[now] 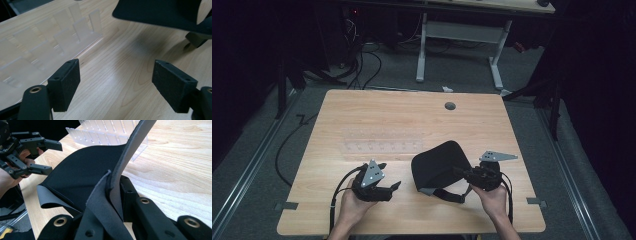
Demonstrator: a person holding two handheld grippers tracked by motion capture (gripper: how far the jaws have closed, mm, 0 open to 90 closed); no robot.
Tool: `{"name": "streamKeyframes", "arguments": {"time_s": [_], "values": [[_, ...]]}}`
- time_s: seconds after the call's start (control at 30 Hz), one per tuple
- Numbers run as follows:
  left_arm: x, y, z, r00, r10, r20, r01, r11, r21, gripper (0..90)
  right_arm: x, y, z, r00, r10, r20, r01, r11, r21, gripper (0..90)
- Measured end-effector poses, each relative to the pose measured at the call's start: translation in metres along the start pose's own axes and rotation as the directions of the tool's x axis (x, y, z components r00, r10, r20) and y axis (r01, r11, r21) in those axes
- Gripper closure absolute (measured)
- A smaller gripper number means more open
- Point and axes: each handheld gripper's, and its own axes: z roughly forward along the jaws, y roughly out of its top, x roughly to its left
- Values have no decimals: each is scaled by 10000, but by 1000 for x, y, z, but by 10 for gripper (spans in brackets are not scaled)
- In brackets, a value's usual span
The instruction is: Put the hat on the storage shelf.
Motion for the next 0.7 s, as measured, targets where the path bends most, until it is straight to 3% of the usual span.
{"name": "streamKeyframes", "arguments": {"time_s": [0.13, 0.4, 0.53, 0.7], "values": [[-8, 1, -1, 9991, 293, 297, -285, 9992, -289, 253, 2, 2, 4, 9999, 60, -141, -59, 9999, 91, 845], [-13, -2, 5, 9970, 644, 434, -645, 9979, 13, 250, 5, 4, 9, 9994, 81, -347, -70, 9995, 301, 844], [-14, -3, 6, 9969, 624, 486, -626, 9980, 25, 249, 6, 6, 12, 9990, 52, -434, -34, 9991, 414, 844], [-17, -4, 8, 9946, 834, 613, -843, 9964, 125, 248, 11, 10, 18, 9986, -9, -523, 51, 9968, 799, 843]]}}
